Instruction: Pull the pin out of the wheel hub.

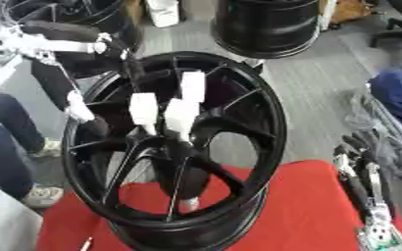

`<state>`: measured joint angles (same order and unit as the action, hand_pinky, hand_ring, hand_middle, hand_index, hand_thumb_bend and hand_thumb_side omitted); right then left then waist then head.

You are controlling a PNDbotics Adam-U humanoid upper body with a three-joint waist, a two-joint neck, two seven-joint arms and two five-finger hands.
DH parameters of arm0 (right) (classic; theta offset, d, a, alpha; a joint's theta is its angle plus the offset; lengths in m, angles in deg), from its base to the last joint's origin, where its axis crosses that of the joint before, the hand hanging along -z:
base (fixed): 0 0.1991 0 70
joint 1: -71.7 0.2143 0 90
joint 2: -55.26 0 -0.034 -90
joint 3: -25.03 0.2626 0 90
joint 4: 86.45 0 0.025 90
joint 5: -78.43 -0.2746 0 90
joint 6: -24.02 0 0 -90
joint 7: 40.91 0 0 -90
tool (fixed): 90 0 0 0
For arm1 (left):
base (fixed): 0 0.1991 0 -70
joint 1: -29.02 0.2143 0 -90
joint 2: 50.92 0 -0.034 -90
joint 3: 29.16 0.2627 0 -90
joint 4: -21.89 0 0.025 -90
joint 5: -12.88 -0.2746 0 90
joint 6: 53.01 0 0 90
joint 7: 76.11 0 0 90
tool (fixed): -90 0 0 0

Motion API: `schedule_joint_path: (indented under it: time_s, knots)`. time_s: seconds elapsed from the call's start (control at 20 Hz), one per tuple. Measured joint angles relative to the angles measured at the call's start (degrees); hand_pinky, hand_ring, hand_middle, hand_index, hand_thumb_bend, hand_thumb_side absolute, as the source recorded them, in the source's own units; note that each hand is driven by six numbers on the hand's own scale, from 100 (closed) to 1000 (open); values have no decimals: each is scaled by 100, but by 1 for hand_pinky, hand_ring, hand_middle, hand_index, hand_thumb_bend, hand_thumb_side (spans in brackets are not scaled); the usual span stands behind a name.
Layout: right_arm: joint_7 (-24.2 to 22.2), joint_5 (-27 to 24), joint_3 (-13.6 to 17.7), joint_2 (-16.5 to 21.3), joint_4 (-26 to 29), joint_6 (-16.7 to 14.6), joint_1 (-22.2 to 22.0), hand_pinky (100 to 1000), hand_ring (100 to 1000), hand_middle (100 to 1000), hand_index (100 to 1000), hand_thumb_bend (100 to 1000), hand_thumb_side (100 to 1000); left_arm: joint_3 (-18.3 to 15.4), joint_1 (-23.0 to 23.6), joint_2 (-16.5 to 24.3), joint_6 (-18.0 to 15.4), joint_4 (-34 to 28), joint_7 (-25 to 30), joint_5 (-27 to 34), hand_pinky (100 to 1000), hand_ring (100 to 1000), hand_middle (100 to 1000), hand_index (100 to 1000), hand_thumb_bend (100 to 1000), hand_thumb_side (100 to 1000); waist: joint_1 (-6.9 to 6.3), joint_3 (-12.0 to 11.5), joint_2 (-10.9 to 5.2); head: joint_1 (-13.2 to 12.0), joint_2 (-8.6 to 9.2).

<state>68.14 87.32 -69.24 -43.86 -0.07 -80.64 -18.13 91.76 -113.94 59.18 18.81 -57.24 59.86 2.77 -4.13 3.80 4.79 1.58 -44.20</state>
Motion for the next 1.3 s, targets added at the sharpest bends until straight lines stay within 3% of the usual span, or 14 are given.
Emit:
schedule_joint_path:
  time_s: [0.25, 1.3]
  knots:
    - [-7, 0, 0, 0, -1, -7, 1, 715, 787, 990, 855, 100, 693, 25, -15, -252, -18, 372, -18, -175, 739, 696, 715, 851, 785, 507, 0, 5, 0, 0, 0]
    - [-26, 0, 0, -1, -1, -5, 27, 715, 787, 990, 855, 100, 694, -461, -74, -935, -83, 1429, -83, -1057, 696, 618, 624, 773, 718, 483, 20, 33, 0, -47, -1]
